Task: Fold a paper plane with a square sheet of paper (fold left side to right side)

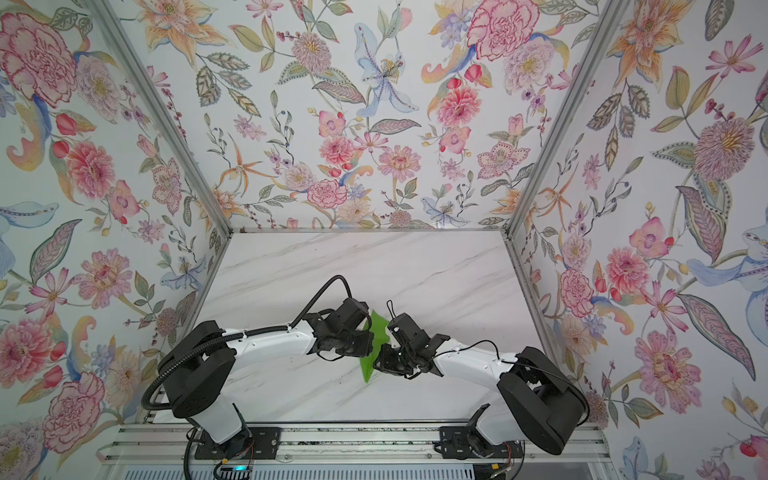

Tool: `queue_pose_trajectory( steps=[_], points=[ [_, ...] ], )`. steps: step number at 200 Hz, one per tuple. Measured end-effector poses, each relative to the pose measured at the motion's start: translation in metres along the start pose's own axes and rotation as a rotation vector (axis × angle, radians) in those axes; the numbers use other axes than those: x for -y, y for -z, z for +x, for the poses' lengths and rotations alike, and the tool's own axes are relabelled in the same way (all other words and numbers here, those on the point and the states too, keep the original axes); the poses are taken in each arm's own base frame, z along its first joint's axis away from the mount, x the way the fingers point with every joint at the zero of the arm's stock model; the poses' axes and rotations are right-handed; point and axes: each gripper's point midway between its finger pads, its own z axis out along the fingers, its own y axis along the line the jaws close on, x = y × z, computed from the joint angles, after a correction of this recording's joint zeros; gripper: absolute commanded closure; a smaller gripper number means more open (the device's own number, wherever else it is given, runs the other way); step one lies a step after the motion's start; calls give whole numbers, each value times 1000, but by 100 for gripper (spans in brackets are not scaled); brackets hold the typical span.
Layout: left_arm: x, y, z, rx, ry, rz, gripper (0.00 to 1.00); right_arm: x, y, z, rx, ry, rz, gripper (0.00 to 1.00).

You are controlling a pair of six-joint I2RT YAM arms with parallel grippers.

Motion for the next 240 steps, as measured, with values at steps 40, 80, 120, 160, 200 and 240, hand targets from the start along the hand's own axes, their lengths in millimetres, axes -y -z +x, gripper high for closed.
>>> queue_pose_trajectory(
  steps=[40, 80, 120, 160, 200, 240],
  points=[
    [-7, -3, 6, -12, 3, -15, 100, -2, -6, -5, 7, -48, -17, 92],
    [-7, -3, 6, -13, 3, -16, 100, 8, -15, -11, 8, -97, 0, 94],
    [-7, -3, 6, -13, -2, -16, 100, 11, -28, -18, -14, -120, -22, 95],
    [-9, -3, 9, -24, -5, -25, 100, 1, -37, -21, -36, -111, -84, 95],
    [-16, -4, 13, -38, -18, -57, 100, -6, -43, -18, -77, -94, -131, 86],
    [-36, -3, 22, -72, -41, -150, 100, -13, -44, -18, -93, -65, -163, 80]
  ],
)
